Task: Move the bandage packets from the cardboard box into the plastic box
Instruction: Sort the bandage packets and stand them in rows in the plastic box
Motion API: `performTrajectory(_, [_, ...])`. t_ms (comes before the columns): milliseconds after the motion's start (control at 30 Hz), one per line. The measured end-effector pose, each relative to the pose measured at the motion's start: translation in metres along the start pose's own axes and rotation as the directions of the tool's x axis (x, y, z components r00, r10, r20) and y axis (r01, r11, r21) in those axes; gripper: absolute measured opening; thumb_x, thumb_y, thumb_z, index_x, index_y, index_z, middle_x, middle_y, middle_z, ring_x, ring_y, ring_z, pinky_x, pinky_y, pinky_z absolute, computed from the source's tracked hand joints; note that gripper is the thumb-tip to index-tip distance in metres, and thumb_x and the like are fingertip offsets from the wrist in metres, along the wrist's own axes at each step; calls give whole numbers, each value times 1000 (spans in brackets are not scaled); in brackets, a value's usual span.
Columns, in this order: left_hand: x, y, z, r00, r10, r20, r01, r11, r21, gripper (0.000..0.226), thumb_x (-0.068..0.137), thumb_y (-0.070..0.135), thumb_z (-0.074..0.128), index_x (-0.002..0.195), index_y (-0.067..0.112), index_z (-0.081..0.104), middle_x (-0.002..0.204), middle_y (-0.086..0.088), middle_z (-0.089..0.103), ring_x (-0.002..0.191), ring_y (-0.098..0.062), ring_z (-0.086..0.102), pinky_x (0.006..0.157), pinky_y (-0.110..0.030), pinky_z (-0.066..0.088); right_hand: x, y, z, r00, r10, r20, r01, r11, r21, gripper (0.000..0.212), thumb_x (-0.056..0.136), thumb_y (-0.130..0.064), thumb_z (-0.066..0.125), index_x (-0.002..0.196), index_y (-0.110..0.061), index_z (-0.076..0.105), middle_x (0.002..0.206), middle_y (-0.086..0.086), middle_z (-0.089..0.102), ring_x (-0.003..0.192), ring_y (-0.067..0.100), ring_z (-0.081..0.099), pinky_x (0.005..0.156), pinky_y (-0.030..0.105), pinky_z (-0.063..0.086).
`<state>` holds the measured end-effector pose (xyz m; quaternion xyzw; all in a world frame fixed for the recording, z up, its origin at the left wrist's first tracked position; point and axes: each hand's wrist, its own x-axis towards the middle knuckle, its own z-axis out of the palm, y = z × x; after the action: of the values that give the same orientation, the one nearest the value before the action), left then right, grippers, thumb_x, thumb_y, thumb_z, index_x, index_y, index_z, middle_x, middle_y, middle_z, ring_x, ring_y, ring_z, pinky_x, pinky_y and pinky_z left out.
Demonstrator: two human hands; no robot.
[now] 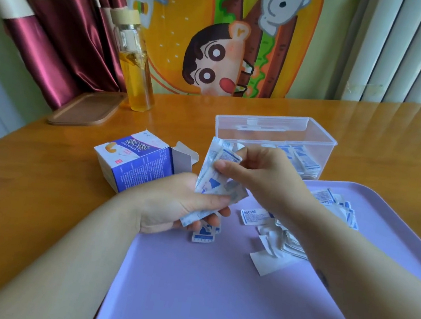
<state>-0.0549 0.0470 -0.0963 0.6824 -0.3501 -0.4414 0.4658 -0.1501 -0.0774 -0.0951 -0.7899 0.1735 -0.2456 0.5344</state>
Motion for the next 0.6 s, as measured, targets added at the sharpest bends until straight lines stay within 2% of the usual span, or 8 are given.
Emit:
performTrajectory(33, [0,0,-1,1000,2,-1,-2,1000,-8,31,67,31,64,94,15,62,65,9,68,57,-3,61,46,-14,43,1,1,-1,1000,5,11,-5,1000,4,32,80,-26,72,79,4,66,77,21,68,59,15,54,60,31,44])
performTrajectory(100, [0,0,-4,1000,9,-9,-10,1000,-28,25,75,27,62,98,17,61,68,8,69,59,-3,61,46,-14,43,1,3,-3,1000,11,29,-12,999,31,17,85,-19,68,72,-8,69,59,2,65,52,4,49,57,18,40])
performTrajectory(167, [0,0,-7,1000,23,-15,-24,999,-48,22,81,24,59,102,19,59,71,8,71,60,-3,61,47,-14,44,2,5,-4,1000,8,28,-8,1000,18,14,89,-14,62,79,-14,71,55,-12,59,47,-2,44,52,10,36])
performTrajectory(267, [1,0,-10,999,30,-33,-33,996,-82,17,87,22,55,104,21,57,73,7,72,58,-3,61,47,-13,43,5,9,-5,1000,4,13,-4,1000,-20,18,93,-13,55,93,-17,72,66,-6,62,55,3,47,54,14,38])
performTrajectory(367, [1,1,-13,996,42,-84,-51,992,-116,12,94,19,49,102,22,57,74,7,72,56,-1,59,45,-12,41,9,10,-8,983,-18,-185,26,999,40,19,93,-9,52,97,-19,68,73,-3,66,56,2,55,53,14,39])
performTrajectory(433, [1,4,-15,978,83,-193,-115,980,-162,12,95,18,48,101,20,58,73,6,71,52,0,56,45,-12,39,12,10,-15,930,-35,-365,52,998,36,20,93,-10,52,105,-18,65,73,-5,64,55,-3,56,51,14,41])
performTrajectory(500, [2,7,-20,915,128,-382,-230,944,-235,13,97,17,48,103,16,59,75,5,69,50,0,51,45,-13,39,14,13,-21,898,-24,-438,28,1000,1,23,93,-12,52,114,-18,61,72,-5,62,52,-2,54,50,18,42])
performTrajectory(600, [3,10,-29,822,155,-548,-359,888,-288,18,97,22,48,112,16,57,83,4,65,57,-4,45,47,-13,40,11,14,-15,964,31,-263,-57,994,-88,28,91,-15,56,119,-19,59,69,-5,60,48,1,50,46,15,37])
